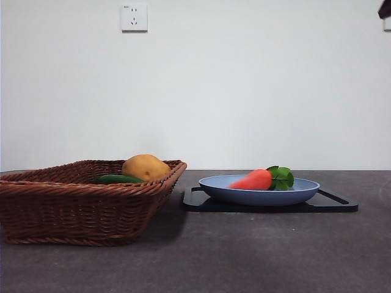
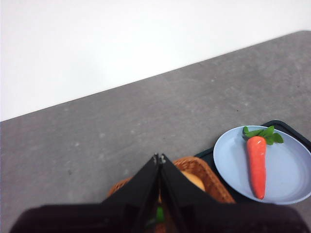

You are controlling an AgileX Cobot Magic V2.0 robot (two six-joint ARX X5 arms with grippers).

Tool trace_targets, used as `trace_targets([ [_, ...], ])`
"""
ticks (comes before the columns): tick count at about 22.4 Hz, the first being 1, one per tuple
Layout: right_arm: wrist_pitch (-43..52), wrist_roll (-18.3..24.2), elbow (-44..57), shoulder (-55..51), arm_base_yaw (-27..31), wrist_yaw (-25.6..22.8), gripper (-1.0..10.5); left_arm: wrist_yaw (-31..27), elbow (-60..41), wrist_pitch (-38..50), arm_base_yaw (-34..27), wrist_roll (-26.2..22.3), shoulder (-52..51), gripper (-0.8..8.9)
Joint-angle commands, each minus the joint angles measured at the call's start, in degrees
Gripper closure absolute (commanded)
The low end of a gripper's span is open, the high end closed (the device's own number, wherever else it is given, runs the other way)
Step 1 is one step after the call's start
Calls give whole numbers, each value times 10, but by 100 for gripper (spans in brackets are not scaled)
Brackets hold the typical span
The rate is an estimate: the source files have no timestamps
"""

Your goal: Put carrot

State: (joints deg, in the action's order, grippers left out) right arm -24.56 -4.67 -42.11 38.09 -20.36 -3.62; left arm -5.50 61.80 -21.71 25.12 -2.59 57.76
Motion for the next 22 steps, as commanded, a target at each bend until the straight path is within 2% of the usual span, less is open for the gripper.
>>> trace_targets([
  [1, 47, -1, 62, -57, -4, -1, 944, -1, -75, 20, -2, -8, -73, 807],
  [5, 92, -24, 132, -160, -5, 0, 943, 0, -217, 24, -1, -4, -235, 807],
  [8, 92, -25, 133, -166, -4, -41, 943, 0, -252, 9, -1, 28, -301, 807],
  [10, 92, -36, 133, -163, -4, -61, 943, 0, -251, -20, -1, 61, -314, 805],
  [11, 92, -49, 133, -163, -4, -62, 943, -3, -251, -29, -1, 60, -319, 805],
  [22, 92, -49, 133, -160, -4, -64, 943, -3, -251, -32, -1, 59, -313, 805],
])
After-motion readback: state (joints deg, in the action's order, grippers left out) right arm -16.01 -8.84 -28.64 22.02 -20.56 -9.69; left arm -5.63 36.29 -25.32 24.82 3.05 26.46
